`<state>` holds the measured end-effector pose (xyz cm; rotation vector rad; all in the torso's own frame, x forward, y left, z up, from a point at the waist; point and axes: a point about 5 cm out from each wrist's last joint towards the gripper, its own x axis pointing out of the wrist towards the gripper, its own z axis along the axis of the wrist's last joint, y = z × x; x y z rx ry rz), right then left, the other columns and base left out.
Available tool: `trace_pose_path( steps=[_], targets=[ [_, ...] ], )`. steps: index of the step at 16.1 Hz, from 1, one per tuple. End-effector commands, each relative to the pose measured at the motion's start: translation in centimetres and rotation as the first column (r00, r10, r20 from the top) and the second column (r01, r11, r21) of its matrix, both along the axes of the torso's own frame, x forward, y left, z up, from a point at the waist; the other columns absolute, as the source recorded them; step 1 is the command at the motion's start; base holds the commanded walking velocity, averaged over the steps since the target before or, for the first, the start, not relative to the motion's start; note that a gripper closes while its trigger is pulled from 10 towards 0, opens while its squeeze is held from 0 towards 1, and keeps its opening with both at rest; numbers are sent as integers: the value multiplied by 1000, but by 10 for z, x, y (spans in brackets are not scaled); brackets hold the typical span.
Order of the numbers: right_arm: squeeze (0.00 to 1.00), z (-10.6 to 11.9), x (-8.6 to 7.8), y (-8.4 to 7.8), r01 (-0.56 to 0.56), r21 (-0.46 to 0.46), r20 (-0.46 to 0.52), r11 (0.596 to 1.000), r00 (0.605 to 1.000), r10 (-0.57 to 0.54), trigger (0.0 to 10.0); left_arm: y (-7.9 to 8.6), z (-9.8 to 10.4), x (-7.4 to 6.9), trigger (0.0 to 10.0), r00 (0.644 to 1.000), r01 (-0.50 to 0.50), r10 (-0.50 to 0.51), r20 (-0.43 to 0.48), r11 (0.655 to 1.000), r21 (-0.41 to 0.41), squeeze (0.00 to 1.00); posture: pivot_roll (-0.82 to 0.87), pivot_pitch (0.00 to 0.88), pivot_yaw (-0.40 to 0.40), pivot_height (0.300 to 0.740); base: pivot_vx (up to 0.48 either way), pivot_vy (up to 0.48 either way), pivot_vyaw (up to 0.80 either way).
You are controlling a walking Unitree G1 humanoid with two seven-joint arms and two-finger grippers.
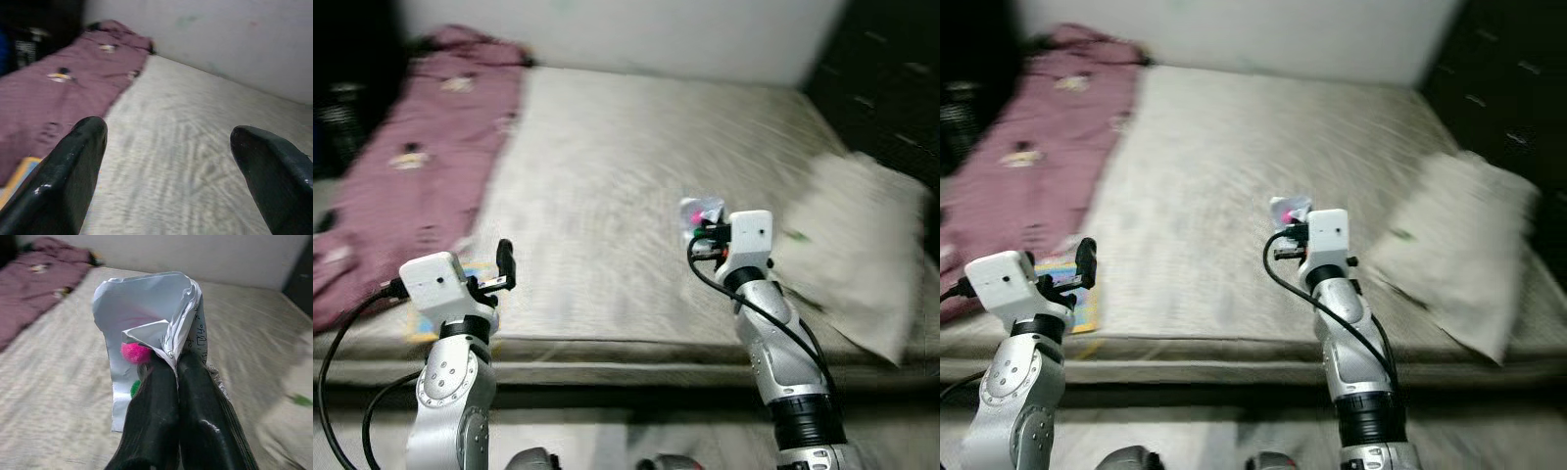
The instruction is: Clean up the room
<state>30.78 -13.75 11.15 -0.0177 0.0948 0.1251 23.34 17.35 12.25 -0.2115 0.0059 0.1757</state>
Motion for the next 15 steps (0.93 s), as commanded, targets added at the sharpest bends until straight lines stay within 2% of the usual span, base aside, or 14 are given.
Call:
trace_pose_path(
  steps=[1,5,9,14,15],
  targets=[
    [0,1,-1,-1,-1,2,0,1000,1000,1,10000,-3,2,0,10000,1000,7,-7,8,1000,-6,0,100,0,-74,740,0,315,-800],
    [0,0,-1,1,-8,7,-5,1000,1000,8,10000,-2,1,0,10000,1000,11,-11,7,1000,-6,0,102,0,-75,740,0,480,-548],
    [0,0,-1,2,-17,10,-12,1000,1000,17,10000,-2,2,2,10000,1000,12,-12,9,1000,-5,0,100,0,-74,740,0,480,0],
    [0,-2,-2,5,-36,13,-21,999,999,36,10000,-2,2,2,10000,1000,11,-11,11,1000,-5,0,100,0,-73,740,0,61,0],
    [0,-2,-2,5,-38,13,-23,999,999,38,10000,-2,2,2,10000,1000,12,-12,11,1000,-8,0,100,0,-73,740,0,480,0]
  ],
)
